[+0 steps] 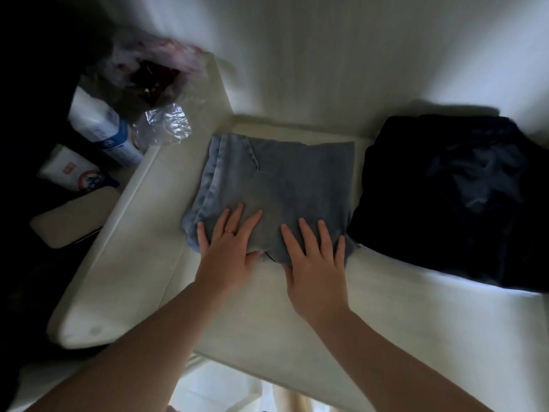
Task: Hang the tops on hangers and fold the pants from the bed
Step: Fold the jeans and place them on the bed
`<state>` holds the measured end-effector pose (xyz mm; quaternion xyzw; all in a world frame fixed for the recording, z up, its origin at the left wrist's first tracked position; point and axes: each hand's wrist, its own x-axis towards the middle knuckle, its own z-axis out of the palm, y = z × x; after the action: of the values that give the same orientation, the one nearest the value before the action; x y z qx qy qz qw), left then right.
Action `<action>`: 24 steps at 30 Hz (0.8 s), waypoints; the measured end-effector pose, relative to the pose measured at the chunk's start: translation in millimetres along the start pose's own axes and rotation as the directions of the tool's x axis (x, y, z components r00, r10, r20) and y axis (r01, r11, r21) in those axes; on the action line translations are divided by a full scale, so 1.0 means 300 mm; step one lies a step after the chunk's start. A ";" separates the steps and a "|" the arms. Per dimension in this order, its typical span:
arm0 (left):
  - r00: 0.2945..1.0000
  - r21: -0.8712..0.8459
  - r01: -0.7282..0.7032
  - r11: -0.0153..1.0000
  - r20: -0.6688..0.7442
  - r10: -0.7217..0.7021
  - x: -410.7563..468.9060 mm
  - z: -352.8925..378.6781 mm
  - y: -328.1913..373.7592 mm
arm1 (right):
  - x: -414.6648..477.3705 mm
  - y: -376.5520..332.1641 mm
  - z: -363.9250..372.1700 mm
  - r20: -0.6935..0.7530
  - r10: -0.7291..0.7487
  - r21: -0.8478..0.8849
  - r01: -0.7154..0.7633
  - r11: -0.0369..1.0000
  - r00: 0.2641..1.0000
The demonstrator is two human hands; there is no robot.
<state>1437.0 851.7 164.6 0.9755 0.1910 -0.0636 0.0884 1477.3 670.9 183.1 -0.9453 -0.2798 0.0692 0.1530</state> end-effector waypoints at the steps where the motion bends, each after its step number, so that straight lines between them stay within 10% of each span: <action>1: 1.000 -0.001 -0.004 1.000 -0.016 0.004 0.046 -0.002 0.004 | 0.042 0.012 0.003 -0.010 0.003 -0.004 -0.004 1.000 1.000; 15: 0.998 -0.027 0.049 0.998 -0.049 -0.050 0.127 -0.002 0.104 | 0.153 0.080 -0.007 0.069 0.025 0.063 -0.029 0.998 0.997; 24: 0.954 -0.132 0.181 0.974 0.263 -0.142 -0.231 -0.028 0.204 | -0.153 0.066 -0.103 0.325 0.091 0.065 -0.118 0.991 0.941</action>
<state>1397.6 772.6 192.9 0.9307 0.2620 -0.1791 0.1819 1455.8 622.1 207.7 -0.9276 -0.2474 0.2420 0.1409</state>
